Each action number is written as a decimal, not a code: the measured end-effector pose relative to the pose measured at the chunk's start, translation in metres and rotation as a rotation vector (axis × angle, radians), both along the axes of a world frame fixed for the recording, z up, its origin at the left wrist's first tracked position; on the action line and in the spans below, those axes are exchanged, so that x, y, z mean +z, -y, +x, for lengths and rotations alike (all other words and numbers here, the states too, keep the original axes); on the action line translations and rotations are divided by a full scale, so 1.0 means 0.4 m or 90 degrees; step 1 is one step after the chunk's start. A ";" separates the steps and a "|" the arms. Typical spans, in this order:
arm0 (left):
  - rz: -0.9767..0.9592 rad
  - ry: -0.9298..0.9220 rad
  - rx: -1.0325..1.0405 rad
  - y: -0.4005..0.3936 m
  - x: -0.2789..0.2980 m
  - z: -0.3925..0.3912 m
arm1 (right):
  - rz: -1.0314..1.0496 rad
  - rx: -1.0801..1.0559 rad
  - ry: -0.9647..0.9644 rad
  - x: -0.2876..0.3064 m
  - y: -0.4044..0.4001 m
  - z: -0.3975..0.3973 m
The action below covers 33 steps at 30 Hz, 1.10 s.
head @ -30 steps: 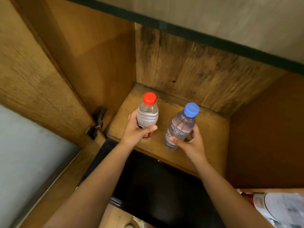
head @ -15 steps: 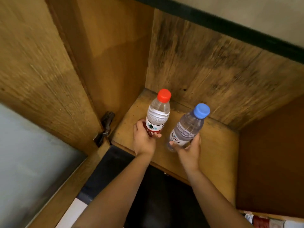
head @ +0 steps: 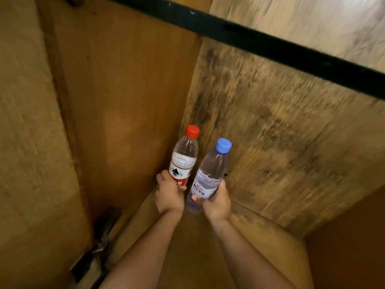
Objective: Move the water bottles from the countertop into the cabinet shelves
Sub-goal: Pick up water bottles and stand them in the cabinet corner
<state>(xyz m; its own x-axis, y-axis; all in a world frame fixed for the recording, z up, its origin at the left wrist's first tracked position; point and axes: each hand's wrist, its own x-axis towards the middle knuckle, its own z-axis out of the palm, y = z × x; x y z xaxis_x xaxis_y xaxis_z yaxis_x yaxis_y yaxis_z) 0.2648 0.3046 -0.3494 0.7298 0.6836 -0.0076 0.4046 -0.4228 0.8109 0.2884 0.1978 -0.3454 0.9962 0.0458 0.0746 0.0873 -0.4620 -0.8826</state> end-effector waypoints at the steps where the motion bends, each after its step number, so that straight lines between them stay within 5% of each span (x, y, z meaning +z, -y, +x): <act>1: 0.006 -0.002 0.003 -0.004 0.000 0.012 | -0.014 0.005 -0.006 0.003 -0.006 0.011; 15: 0.204 -0.119 -0.047 -0.039 -0.012 0.084 | -0.088 -0.033 -0.011 0.004 -0.064 0.069; 33: 0.176 -0.136 -0.070 -0.073 -0.014 0.119 | -0.111 -0.035 -0.013 0.012 -0.087 0.108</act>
